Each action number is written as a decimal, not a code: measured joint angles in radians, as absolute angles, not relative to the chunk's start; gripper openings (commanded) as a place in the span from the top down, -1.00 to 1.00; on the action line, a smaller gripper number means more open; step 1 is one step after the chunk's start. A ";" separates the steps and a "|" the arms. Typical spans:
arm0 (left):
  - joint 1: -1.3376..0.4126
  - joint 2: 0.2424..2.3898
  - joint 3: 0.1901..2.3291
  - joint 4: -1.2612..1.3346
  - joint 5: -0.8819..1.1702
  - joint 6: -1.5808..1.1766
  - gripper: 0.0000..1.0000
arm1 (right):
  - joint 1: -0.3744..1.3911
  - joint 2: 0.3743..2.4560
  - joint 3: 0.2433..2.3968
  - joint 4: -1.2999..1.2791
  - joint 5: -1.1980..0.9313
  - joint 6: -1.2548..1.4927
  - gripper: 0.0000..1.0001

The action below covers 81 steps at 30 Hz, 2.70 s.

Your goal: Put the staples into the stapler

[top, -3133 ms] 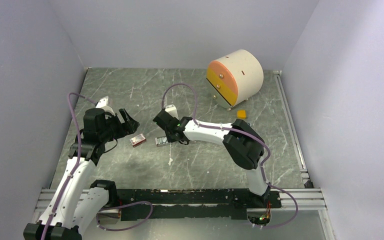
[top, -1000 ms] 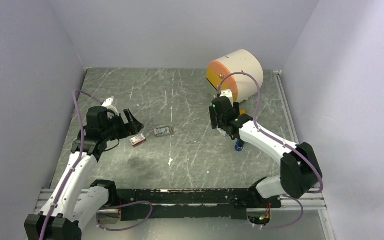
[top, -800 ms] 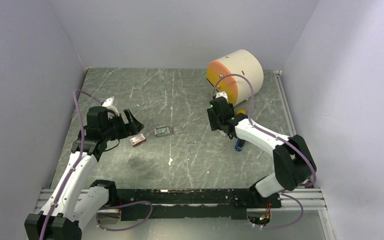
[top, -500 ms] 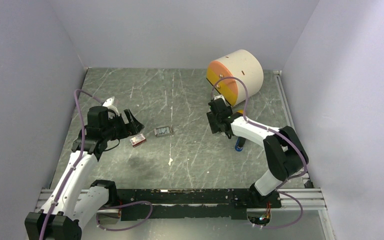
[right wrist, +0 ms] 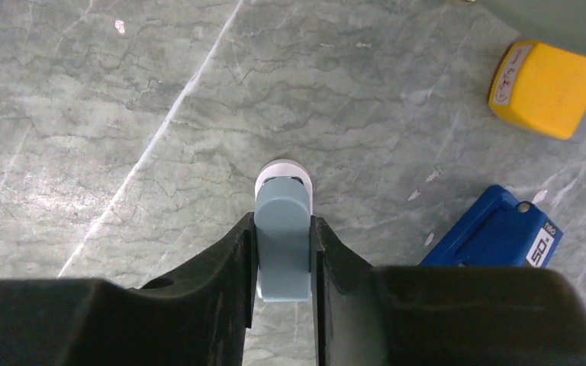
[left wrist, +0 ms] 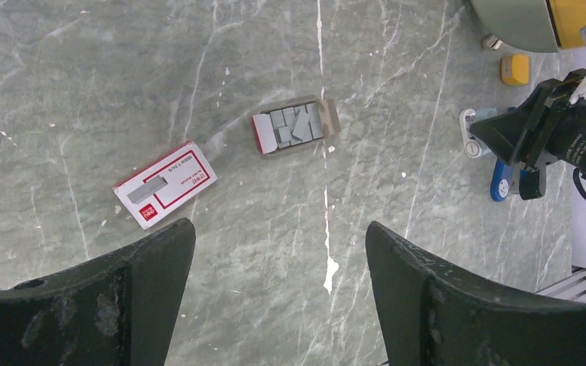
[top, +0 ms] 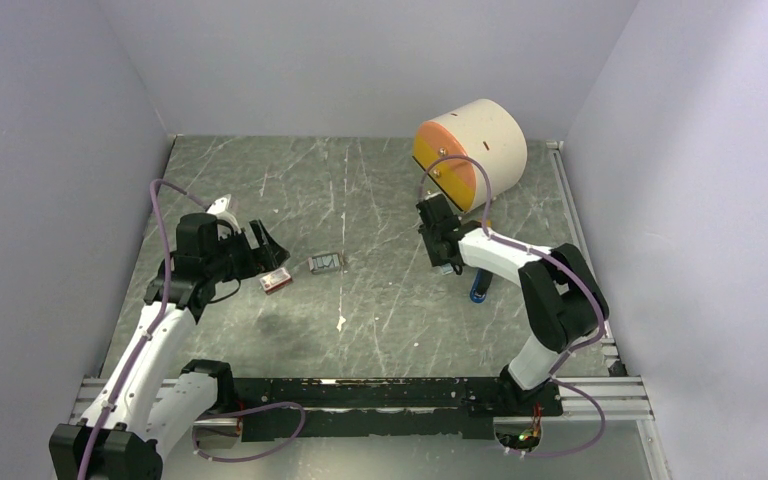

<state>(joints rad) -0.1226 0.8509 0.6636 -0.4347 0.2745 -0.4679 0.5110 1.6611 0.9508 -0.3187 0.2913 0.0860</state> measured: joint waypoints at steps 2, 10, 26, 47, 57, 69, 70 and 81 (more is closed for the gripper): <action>-0.125 0.850 0.664 -0.434 0.280 -0.468 -0.75 | 0.513 1.667 0.959 -0.331 0.296 0.093 0.57; -0.126 0.863 0.664 -0.420 0.352 -0.468 -0.78 | 0.548 1.654 0.967 -0.350 0.222 0.115 0.60; -0.128 0.907 0.643 -0.398 0.425 -0.494 -0.94 | 0.957 1.652 0.947 -0.258 -0.083 -0.030 0.50; -0.128 0.756 0.593 -0.478 0.232 -0.609 -0.86 | 1.058 1.634 1.029 -0.341 0.195 0.187 -0.54; -0.138 0.817 0.489 -0.388 0.388 -0.628 -0.24 | 1.205 1.694 1.148 -0.464 0.487 0.569 -0.42; -0.160 0.863 0.426 -0.302 0.441 -0.665 -0.19 | 1.192 1.656 0.992 -0.319 0.334 0.193 -0.18; -0.162 0.869 0.421 -0.297 0.445 -0.670 -0.18 | 1.178 1.647 0.982 -0.304 0.294 0.147 -0.17; -0.192 0.904 0.384 -0.227 0.507 -0.712 -0.37 | 1.058 1.639 0.974 -0.222 -0.014 -0.151 0.07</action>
